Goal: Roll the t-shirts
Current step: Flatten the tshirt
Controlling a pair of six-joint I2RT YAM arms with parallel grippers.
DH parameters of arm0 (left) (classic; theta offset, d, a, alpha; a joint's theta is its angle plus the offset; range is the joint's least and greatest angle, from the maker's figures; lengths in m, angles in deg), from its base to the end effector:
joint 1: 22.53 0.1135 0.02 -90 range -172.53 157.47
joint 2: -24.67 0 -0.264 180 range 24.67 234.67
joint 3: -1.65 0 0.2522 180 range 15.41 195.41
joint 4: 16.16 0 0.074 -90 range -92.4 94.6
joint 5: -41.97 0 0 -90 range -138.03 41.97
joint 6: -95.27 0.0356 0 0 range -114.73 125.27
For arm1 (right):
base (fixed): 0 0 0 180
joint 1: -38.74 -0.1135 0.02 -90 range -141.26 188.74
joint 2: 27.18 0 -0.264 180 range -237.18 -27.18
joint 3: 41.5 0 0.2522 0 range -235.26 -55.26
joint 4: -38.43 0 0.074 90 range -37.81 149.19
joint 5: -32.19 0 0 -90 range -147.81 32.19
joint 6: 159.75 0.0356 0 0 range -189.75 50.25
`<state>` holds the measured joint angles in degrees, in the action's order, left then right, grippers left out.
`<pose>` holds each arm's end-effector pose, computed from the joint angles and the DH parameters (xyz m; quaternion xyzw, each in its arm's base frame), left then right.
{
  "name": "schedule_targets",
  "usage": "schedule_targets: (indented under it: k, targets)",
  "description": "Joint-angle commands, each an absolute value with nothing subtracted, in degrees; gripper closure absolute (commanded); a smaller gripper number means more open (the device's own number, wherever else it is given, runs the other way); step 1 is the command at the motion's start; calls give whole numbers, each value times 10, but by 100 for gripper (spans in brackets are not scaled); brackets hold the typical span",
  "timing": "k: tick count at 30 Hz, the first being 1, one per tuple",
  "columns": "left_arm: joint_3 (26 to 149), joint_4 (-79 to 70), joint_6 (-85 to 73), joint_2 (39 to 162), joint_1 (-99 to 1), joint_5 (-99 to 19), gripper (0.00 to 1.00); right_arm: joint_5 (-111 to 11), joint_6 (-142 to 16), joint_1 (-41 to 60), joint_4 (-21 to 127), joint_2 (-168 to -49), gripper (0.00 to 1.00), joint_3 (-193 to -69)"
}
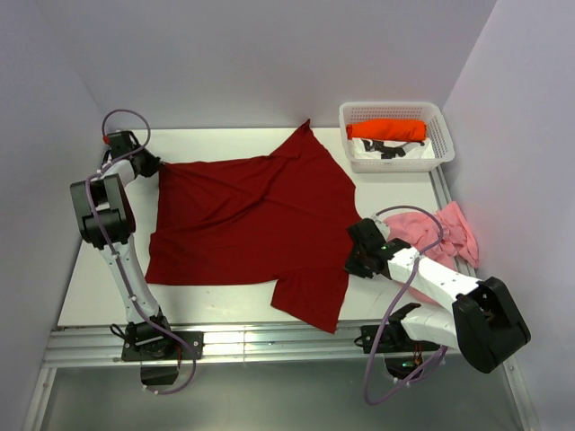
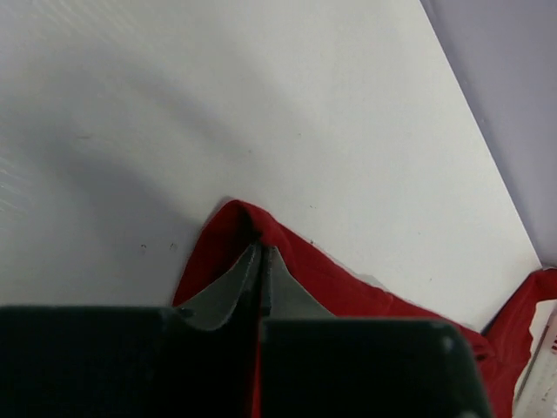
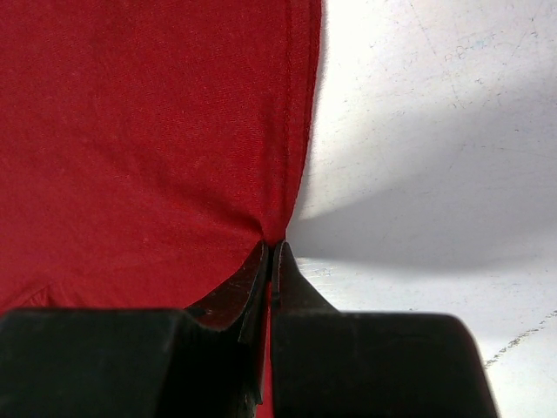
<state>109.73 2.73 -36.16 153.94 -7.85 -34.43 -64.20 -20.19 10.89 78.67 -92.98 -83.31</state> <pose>0.4910 0.1200 0.1568 -0.3793 0.8179 -0.2014 0.3828 0.1696 0.0851 0.1533 0.1955 0.9535 0.0968 0.2077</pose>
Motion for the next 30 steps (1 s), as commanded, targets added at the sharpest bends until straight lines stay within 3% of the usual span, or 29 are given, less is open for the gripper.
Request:
schedule_targets:
  k: [1, 7, 17, 29, 30]
  targets:
    - [1128, 11, -364, 1550, -81, -324, 100, -652, -209, 112, 788, -940, 100, -831]
    - [1194, 32, -376, 1589, -81, -313, 100, -651, -206, 112, 785, -947, 100, -825]
    - [1424, 85, -419, 1707, -58, -273, 100, -659, -196, 112, 797, -960, 100, -829]
    - [1420, 46, -434, 1722, -30, -264, 100, -658, -189, 112, 826, -952, 100, -843]
    - [1419, 41, -435, 1723, -29, -258, 100, -655, -193, 112, 823, -957, 93, -847]
